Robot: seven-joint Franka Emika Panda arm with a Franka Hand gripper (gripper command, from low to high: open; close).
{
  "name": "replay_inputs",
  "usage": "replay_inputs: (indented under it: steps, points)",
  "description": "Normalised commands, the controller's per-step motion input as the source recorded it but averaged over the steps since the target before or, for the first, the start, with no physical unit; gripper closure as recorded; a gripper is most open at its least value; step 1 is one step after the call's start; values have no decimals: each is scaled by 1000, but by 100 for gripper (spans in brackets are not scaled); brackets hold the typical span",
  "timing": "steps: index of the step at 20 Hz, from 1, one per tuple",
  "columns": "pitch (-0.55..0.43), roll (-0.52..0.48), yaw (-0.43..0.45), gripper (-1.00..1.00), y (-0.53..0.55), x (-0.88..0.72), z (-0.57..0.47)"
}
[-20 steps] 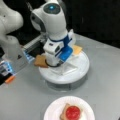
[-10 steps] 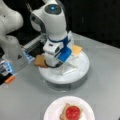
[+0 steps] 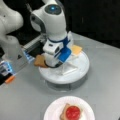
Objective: Ingredient selection for cheeseburger or sandwich
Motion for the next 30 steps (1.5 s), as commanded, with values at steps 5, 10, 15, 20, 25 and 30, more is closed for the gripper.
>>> replay_inputs:
  steps: [5, 10, 15, 20, 25, 30]
  points:
    - [-191, -155, 54, -100, -49, -198, -126]
    - [-195, -156, 64, -100, -50, -175, -119]
    - [-185, -157, 81, -100, -49, -187, -123]
    - [-181, -162, 92, -100, -66, -206, -141]
    - [-170, -167, 86, -100, -41, -221, -148]
    - [-163, -168, 82, -100, -12, -233, -141]
